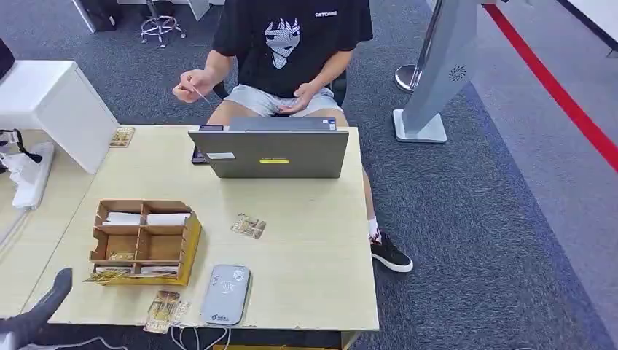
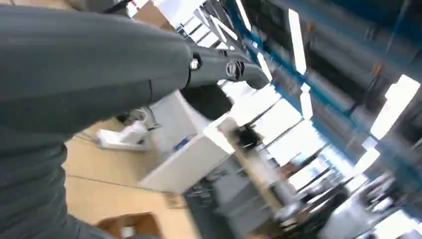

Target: Pass the card to the sensor for recognition and then transmit it.

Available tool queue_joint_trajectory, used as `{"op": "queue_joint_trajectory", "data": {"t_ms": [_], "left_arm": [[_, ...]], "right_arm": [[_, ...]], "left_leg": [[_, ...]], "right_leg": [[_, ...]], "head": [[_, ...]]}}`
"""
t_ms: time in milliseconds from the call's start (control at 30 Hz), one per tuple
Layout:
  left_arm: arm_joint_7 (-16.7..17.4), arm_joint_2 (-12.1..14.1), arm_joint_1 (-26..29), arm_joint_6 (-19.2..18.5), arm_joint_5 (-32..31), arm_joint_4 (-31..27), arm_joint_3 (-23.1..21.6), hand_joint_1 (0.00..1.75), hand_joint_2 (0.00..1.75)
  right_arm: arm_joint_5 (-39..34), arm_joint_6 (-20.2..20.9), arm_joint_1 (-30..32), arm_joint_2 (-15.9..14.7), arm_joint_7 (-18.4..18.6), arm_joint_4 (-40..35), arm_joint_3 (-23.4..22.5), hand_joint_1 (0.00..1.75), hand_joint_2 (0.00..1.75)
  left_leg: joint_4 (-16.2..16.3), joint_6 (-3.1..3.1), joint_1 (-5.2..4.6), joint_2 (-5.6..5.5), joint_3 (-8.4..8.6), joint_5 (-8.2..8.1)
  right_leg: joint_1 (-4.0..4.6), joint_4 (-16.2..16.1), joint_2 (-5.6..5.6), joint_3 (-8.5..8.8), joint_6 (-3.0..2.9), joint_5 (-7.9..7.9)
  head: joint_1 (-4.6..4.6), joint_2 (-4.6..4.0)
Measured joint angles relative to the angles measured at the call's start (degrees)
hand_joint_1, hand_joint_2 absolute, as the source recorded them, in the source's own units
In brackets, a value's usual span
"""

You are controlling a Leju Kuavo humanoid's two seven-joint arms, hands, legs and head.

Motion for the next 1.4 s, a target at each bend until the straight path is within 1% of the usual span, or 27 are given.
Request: {"op": "queue_joint_trajectory", "data": {"t_ms": [67, 100, 167, 233, 300, 333, 400, 500, 667, 733, 767, 833, 867, 933, 1133, 1400], "left_arm": [[7.96, 3.43, -7.21, 2.81, -12.10, 3.45, -4.86, 0.00, 1.75], [11.30, 5.15, -10.39, 4.06, -17.53, 5.76, -7.33, 0.00, 1.75], [15.80, 8.44, -16.00, 5.56, -24.97, 11.30, -11.70, 0.00, 1.75], [18.86, 10.69, -20.21, 6.37, -30.06, 16.33, -14.67, 0.00, 1.75], [22.08, 12.96, -26.21, 7.06, -36.40, 24.07, -18.04, 0.00, 1.75], [22.79, 14.13, -28.53, 7.42, -38.72, 27.03, -19.54, 0.00, 1.75], [23.35, 15.84, -31.28, 8.20, -39.89, 31.21, -21.61, 0.00, 1.75], [23.40, 16.99, -33.57, 8.53, -40.31, 35.45, -23.20, 0.00, 1.75], [23.50, 18.24, -34.83, 8.73, -40.59, 38.60, -24.50, 0.00, 1.75], [24.25, 18.59, -35.38, 8.58, -41.91, 39.55, -24.76, 0.00, 1.75], [24.67, 18.72, -35.97, 8.60, -42.45, 40.51, -24.93, 1.75, 1.75], [24.86, 19.18, -37.11, 9.39, -42.95, 42.00, -25.37, 1.75, 1.75], [24.99, 19.51, -37.44, 10.54, -42.95, 42.87, -25.46, 1.75, 1.75], [24.90, 19.97, -37.72, 11.07, -42.69, 43.44, -25.46, 1.75, 1.75], [24.58, 20.71, -37.73, 11.24, -42.56, 44.09, -25.46, 1.75, 1.75], [24.16, 21.01, -37.57, 11.44, -42.36, 44.14, -25.46, 1.75, 1.75]], "right_arm": [[1.61, -0.05, -0.99, 0.04, 0.86, 0.02, 0.07, 0.00, 1.75], [2.30, -0.18, -1.55, 0.15, 1.21, 0.02, 0.15, 0.00, 1.75], [3.35, -0.48, -2.52, 0.24, 1.99, 0.02, 0.46, 0.00, 1.75], [4.14, -0.70, -3.08, 0.44, 2.47, 0.04, 0.74, 0.00, 1.75], [4.90, -1.05, -3.66, 0.59, 2.93, 0.09, 1.01, 0.00, 1.75], [5.12, -1.12, -4.12, 0.68, 3.06, 0.09, 1.09, 0.00, 1.75], [5.36, -1.14, -4.53, 0.85, 3.17, 0.09, 1.20, 0.00, 1.75], [5.49, -1.14, -4.54, 0.96, 3.22, 0.09, 1.22, 0.00, 1.75], [5.56, -1.14, -4.56, 0.98, 3.22, 0.11, 1.29, 0.00, 1.75], [5.78, -1.12, -4.56, 0.98, 3.22, 0.11, 1.46, 0.00, 1.75], [5.84, -1.14, -4.58, 0.98, 3.22, 0.11, 1.53, 0.00, 1.75], [5.97, -1.23, -4.62, 0.98, 3.22, 0.11, 1.62, 0.00, 1.75], [6.00, -1.33, -4.60, 1.01, 3.24, 0.15, 1.77, 0.00, 1.75], [6.11, -1.49, -4.54, 1.03, 3.22, 0.17, 1.88, 0.00, 1.75], [6.48, -1.82, -4.55, 1.09, 3.22, 0.33, 1.99, 0.00, 1.75], [6.50, -2.01, -4.51, 1.14, 3.19, 0.35, 1.99, 0.00, 1.75]], "left_leg": [[-0.01, -0.07, 0.04, 0.00, -0.15, 0.25], [-0.01, -0.18, 0.04, 0.01, -0.19, 0.32], [-0.02, -0.17, 0.07, 0.12, -0.23, 0.41], [-0.01, -0.22, 0.07, 0.27, -0.21, 0.48], [-0.01, -0.20, 0.11, 0.07, -0.49, 0.67], [-0.01, -0.21, 0.10, 0.12, -0.53, 0.67], [-0.01, -0.21, 0.09, 0.34, -0.53, 0.66], [-0.01, -0.21, 0.08, 0.36, -0.63, 0.66], [-0.01, -0.21, 0.08, 0.35, -0.72, 0.64], [-0.01, -0.21, 0.08, 0.35, -0.75, 0.65], [-0.01, -0.21, 0.08, 0.34, -0.75, 0.65], [-0.01, -0.21, 0.08, 0.34, -0.77, 0.66], [-0.01, -0.21, 0.08, 0.35, -0.76, 0.66], [-0.01, -0.22, 0.09, 0.36, -0.76, 0.66], [-0.01, -0.22, 0.10, 0.34, -0.78, 0.66], [-0.01, -0.21, 0.08, 0.34, -0.81, 0.65]], "right_leg": [[0.01, 0.03, -0.01, 0.02, -0.03, 0.25], [0.01, 0.03, 0.03, -0.03, -0.11, 0.35], [0.02, 0.04, 0.14, -0.12, -0.12, 0.48], [0.03, 0.05, 0.33, -0.23, -0.08, 0.53], [0.04, 0.06, 0.21, -0.32, -0.08, 0.65], [0.04, 0.07, 0.24, -0.40, -0.12, 0.69], [0.04, 0.09, 0.46, -0.46, -0.15, 0.74], [0.04, 0.08, 0.46, -0.56, -0.13, 0.75], [0.03, 0.06, 0.45, -0.66, -0.13, 0.74], [0.03, 0.06, 0.46, -0.71, -0.13, 0.74], [0.03, 0.06, 0.45, -0.71, -0.13, 0.74], [0.03, 0.06, 0.44, -0.70, -0.12, 0.75], [0.03, 0.07, 0.45, -0.70, -0.12, 0.76], [0.03, 0.07, 0.45, -0.71, -0.12, 0.76], [0.04, 0.07, 0.45, -0.71, -0.12, 0.75], [0.03, 0.07, 0.45, -0.71, -0.12, 0.75]], "head": [[0.00, 0.00], [-0.02, 0.00], [-0.09, 0.00], [-0.20, 0.00], [-0.02, 0.00], [0.00, 0.00], [-0.13, 0.00], [-0.07, 0.00], [-0.09, 0.00], [-0.09, 0.00], [-0.09, 0.00], [-0.09, 0.00], [-0.09, 0.00], [-0.09, 0.00], [-0.09, 0.00], [-0.09, 0.00]]}}
